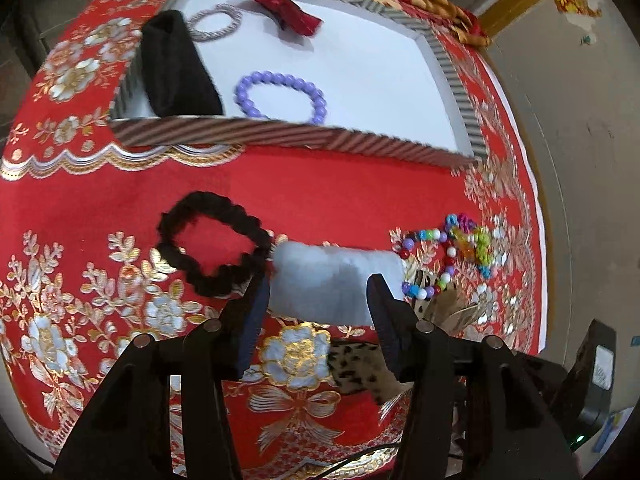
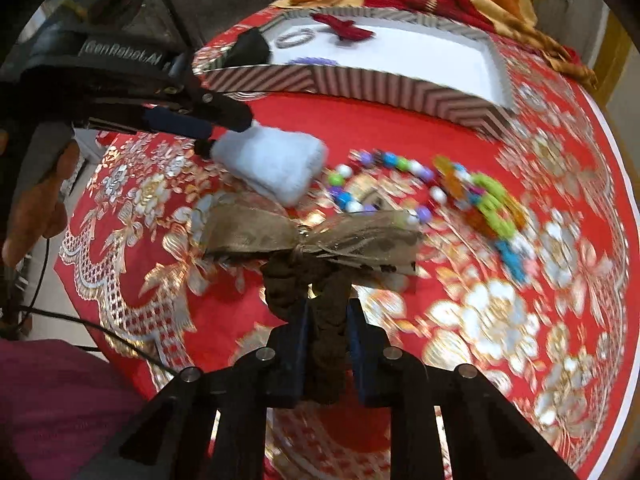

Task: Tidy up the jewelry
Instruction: 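Reach the left tool toward the black scrunchie while the right tool grasps the beige ribbon bow, then grasp the white fluffy scrunchie with the left tool while the right tool lifts the leopard bow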

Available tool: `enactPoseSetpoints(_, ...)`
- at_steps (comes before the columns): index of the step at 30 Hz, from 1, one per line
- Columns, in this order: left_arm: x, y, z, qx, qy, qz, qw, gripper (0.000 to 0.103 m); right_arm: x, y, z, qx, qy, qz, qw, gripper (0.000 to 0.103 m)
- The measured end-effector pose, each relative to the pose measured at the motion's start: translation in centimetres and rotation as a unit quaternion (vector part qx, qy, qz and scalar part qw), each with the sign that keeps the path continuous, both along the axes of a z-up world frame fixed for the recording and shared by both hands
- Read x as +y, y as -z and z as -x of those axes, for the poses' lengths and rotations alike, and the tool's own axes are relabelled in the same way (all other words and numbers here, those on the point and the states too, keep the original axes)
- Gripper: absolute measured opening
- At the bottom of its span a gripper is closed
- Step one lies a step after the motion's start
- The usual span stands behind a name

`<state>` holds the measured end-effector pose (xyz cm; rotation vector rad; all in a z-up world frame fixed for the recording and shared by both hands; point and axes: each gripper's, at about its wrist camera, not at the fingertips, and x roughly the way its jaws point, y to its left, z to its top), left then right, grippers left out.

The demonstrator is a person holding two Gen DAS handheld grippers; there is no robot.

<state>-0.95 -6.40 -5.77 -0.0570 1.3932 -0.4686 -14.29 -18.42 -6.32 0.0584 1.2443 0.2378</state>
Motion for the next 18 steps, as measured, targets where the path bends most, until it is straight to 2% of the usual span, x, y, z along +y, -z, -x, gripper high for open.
enactPoseSetpoints(6,-2.0,0.4,0.5,-0.020,0.032,-0.045,0.9983,0.050,-1.6,0.2,1.1,0.004,0.010,-0.027,1.000,0.018)
enactPoseSetpoints(7,-2.2,0.3,0.6,-0.028,0.040,-0.048,0.9976,0.045,-1.7,0.3,1.2,0.003,0.012,-0.030,0.999,0.018)
enactPoseSetpoints(8,-2.2,0.2,0.6,-0.033,0.041,-0.042,0.9977,0.026,-1.8,0.2,1.2,0.002,0.014,-0.034,0.999,0.018)
enactPoseSetpoints(9,-2.2,0.3,0.5,-0.034,0.040,-0.040,0.9978,0.017,-1.9,0.0,1.5,-0.001,0.014,-0.037,0.999,0.018)
enactPoseSetpoints(10,-2.0,0.3,0.3,-0.031,0.038,-0.036,0.9981,0.013,-1.9,-0.2,1.6,-0.003,0.014,-0.041,0.999,0.018)
enactPoseSetpoints(14,-1.1,0.4,-0.3,-0.016,0.027,-0.009,0.9995,0.004,-2.2,-1.1,1.8,-0.007,0.010,-0.051,0.999,0.018)
enactPoseSetpoints(18,-0.5,-0.7,-0.3,-0.011,0.027,0.009,0.9996,0.003,-3.5,-3.0,2.0,-0.011,0.018,-0.089,0.996,0.017)
